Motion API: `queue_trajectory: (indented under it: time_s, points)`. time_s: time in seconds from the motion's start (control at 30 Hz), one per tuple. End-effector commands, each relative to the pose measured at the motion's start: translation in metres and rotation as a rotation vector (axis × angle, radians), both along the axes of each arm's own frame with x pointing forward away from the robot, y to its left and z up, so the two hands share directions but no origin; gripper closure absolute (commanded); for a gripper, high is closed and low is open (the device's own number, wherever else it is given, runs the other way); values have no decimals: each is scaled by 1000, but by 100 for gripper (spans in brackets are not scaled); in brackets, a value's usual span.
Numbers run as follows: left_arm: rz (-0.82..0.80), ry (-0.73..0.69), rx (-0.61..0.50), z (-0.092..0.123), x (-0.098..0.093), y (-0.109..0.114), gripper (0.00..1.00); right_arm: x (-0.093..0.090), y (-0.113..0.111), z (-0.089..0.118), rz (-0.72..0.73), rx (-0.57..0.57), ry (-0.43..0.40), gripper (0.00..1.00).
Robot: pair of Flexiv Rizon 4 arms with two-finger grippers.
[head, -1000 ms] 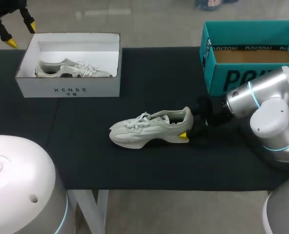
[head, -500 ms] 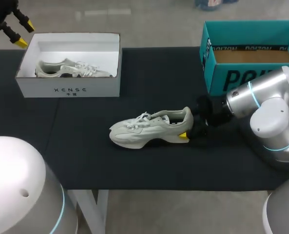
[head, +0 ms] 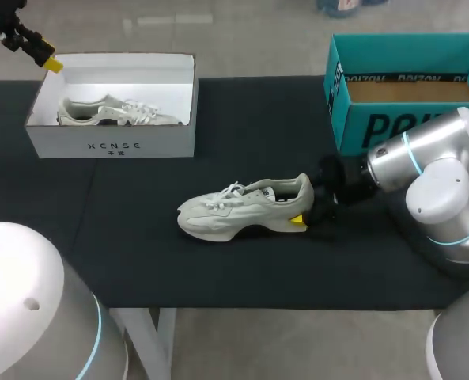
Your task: Take the shoe out of the shoebox, open the shoe tongue, remove and reinsert the insole, then place the shoe into the shoebox
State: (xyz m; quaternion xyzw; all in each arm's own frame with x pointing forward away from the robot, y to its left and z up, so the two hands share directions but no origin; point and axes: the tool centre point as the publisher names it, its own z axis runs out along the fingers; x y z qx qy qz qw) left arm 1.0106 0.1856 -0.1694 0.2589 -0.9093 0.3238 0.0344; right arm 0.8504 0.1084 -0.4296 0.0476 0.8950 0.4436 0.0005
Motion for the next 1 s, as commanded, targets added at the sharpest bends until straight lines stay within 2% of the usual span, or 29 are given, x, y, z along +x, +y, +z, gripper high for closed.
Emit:
queue_trajectory:
  time_s: [0.03, 0.2, 0.37, 0.4, 0.47, 1.0]
  points:
    - [275, 177, 110, 4, -7, -22, 0, 1, 2, -4, 0, -1, 0, 100]
    - [426, 219, 111, -3, -14, -33, 0, 1, 2, -4, 0, -1, 0, 100]
    - [586, 161, 115, -11, -34, -47, 0, 1, 2, -4, 0, -1, 0, 100]
    - [640, 132, 160, -14, -39, -54, 0, 1, 2, -4, 0, -1, 0, 100]
    - [645, 153, 144, -23, -51, -73, 0, 1, 2, -4, 0, -1, 0, 100]
    - [645, 153, 144, -23, -51, -73, 0, 1, 2, -4, 0, -1, 0, 100]
